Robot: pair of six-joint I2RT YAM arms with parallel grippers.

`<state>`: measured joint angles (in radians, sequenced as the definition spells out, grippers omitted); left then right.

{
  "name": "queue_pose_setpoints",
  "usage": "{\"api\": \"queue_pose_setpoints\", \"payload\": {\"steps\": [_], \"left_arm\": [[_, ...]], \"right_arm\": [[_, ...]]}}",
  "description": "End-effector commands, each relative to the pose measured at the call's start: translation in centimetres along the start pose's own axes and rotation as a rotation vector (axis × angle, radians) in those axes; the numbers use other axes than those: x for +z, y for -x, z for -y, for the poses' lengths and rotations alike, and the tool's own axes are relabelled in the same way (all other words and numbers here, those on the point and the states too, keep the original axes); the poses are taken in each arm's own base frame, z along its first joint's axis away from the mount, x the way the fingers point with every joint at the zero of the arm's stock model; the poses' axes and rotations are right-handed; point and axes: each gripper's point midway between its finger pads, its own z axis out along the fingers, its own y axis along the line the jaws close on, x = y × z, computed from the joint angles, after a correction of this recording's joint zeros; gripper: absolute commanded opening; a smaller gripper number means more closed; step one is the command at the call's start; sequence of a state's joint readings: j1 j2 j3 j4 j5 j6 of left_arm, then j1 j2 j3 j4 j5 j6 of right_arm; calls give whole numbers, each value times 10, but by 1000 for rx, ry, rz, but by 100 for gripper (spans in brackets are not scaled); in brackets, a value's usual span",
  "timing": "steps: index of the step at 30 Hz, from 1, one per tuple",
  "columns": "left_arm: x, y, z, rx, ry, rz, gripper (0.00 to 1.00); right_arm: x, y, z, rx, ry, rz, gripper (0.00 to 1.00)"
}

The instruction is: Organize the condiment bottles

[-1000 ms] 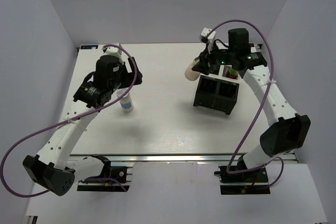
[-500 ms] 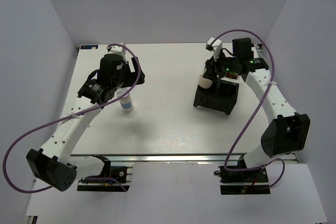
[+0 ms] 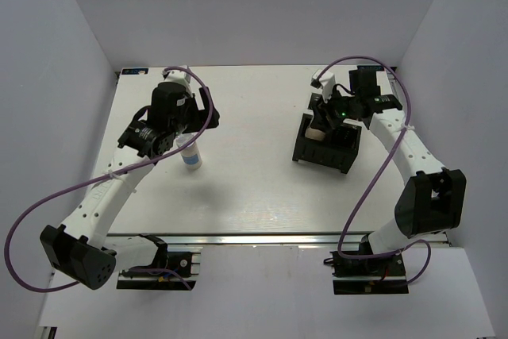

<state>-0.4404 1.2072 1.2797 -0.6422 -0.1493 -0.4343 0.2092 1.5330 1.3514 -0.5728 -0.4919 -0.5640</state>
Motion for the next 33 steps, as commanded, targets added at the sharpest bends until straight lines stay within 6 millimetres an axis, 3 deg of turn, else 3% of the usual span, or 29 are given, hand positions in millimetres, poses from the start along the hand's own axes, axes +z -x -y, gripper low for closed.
{"api": "queue_pose_setpoints", "payload": {"steps": [1,5,12,20,24,29,33], "left_arm": [[-3,-1,-2,0,-4,10,98],[1,-10,-12,6,45,-20,98],[0,-16,-22,13,97,-44,98],[1,-24,-28,18,122,-68,98],[2,-29,-32,19,140,-82,98],[9,-45,-44,15,206,-137,98],[14,-55,-58,13,298,-177,98]], "right_arm": [[-1,2,3,-19,-13,20,34],[7,0,2,4,6,21,49],[9,2,1,7,21,29,61],[4,11,-3,1,35,63,64],[-10,35,-7,-37,40,140,61],[-31,70,-40,-185,163,326,60],[-33,72,-54,-195,211,382,62]]}}
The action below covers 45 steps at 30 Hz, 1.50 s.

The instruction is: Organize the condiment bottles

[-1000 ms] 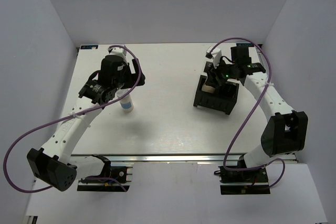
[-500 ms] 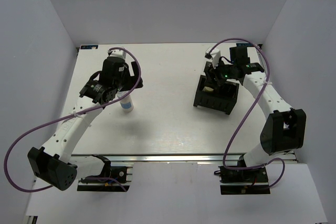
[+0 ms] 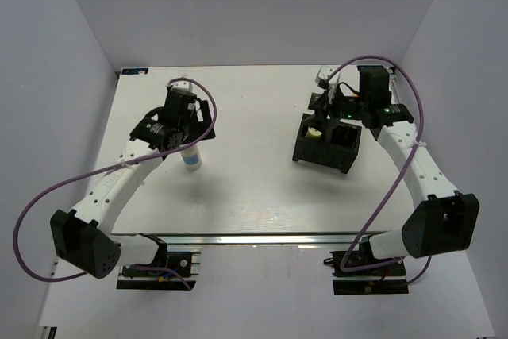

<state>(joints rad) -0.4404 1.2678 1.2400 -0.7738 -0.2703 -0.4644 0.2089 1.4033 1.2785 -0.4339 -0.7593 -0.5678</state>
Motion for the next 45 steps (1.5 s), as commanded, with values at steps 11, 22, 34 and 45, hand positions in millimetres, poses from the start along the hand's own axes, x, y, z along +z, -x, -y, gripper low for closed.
{"api": "queue_pose_setpoints", "payload": {"steps": [11,22,34,45], "left_arm": [[21,-4,-33,13,248,-55,98],[37,-23,-49,11,309,-104,98],[58,-35,-54,-30,277,-133,95],[67,-44,-51,-60,233,-147,77]], "right_arm": [[6,8,-16,-10,85,103,64],[8,-3,-14,8,64,86,65],[7,-5,-15,25,52,82,65],[4,-5,-16,28,45,79,65]]}}
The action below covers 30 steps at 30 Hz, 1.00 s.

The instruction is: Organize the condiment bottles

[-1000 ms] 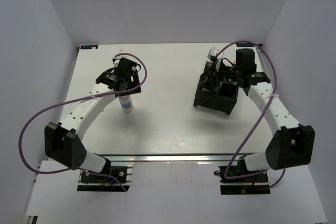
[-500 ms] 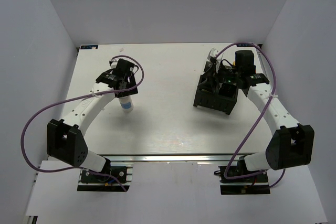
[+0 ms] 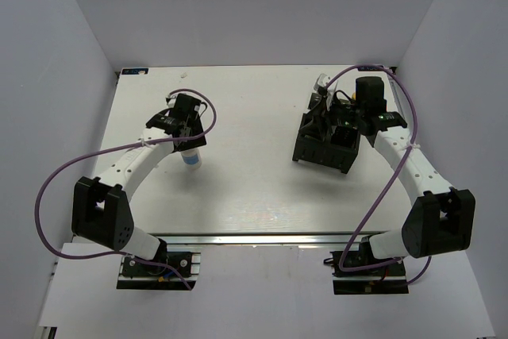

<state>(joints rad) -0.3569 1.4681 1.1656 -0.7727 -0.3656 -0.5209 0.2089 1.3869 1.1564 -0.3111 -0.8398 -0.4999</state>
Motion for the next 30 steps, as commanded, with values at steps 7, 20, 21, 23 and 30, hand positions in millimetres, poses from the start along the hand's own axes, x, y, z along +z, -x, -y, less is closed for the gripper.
{"api": "queue_pose_setpoints", "payload": {"steps": [7,20,21,23,30], "left_arm": [[-4,8,6,-23,-63,31,44],[-78,43,80,67,-481,99,0],[-95,52,94,86,-542,116,0],[-107,52,113,136,-588,112,0],[-170,77,190,284,-794,174,0]], "right_arm": [[-6,11,-1,-25,-16,27,65],[-23,67,7,63,-113,133,89],[-25,72,10,91,-136,149,89],[-30,81,15,114,-186,170,89],[-64,110,41,166,-368,263,61]]}}
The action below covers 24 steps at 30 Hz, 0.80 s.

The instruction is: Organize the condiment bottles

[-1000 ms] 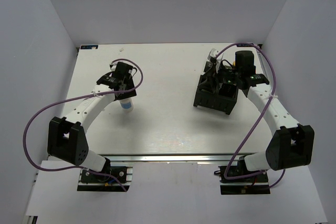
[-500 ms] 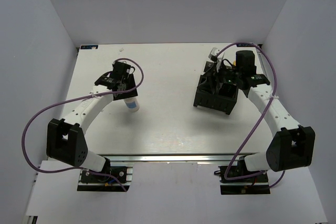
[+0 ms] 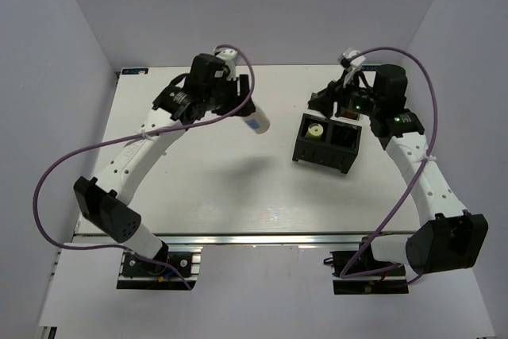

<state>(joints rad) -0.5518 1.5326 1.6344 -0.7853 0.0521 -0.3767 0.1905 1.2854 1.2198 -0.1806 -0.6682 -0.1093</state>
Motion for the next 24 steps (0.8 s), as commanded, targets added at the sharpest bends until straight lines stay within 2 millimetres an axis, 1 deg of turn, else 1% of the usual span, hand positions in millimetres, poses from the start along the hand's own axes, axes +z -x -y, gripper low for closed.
{"api": "queue_pose_setpoints", "payload": {"steps": [1,2,3,4,6,7,8,9,10,11,12,13,14,15,16,17,18,19,20,21,23,24], "left_arm": [[-10,33,49,76,-156,56,0],[-9,37,56,87,-177,58,0],[-2,37,63,93,-195,47,0],[-5,48,75,102,-236,78,0],[-3,53,92,110,-287,93,0],[5,55,101,112,-320,91,0],[2,64,111,110,-352,114,0],[4,65,122,117,-380,115,0],[19,64,128,118,-392,102,0],[21,65,138,124,-419,101,0],[16,73,153,136,-454,126,0],[19,76,161,138,-476,133,0],[29,71,168,137,-505,113,0],[26,74,181,146,-535,128,0],[29,76,188,147,-552,142,0],[34,73,195,147,-572,134,0],[33,72,203,150,-594,137,0],[35,73,208,150,-609,147,0],[42,70,210,143,-615,136,0],[43,67,216,148,-633,131,0],[46,67,222,144,-652,141,0],[51,64,225,139,-661,132,0]], "right_arm": [[-24,53,21,15,-137,150,43],[-32,55,35,31,-202,166,4],[-38,57,41,45,-241,178,0],[-46,58,51,61,-287,190,0],[-56,57,62,73,-349,199,0],[-63,54,71,90,-387,202,0],[-68,53,75,96,-414,205,0],[-72,54,76,97,-425,211,0],[-82,47,88,115,-468,208,0],[-86,44,92,124,-483,206,0],[-89,42,93,129,-491,207,0],[-94,34,98,141,-508,198,0],[-96,32,100,145,-514,198,0],[-98,28,100,151,-519,197,0],[-100,25,101,154,-525,196,0],[-99,17,102,165,-528,189,0],[-100,14,102,170,-530,189,0],[-101,12,102,170,-534,188,0],[-101,6,102,178,-535,182,0],[-101,4,103,177,-536,182,0],[-101,-2,103,186,-541,175,0],[-102,-3,104,186,-542,173,0]]}}
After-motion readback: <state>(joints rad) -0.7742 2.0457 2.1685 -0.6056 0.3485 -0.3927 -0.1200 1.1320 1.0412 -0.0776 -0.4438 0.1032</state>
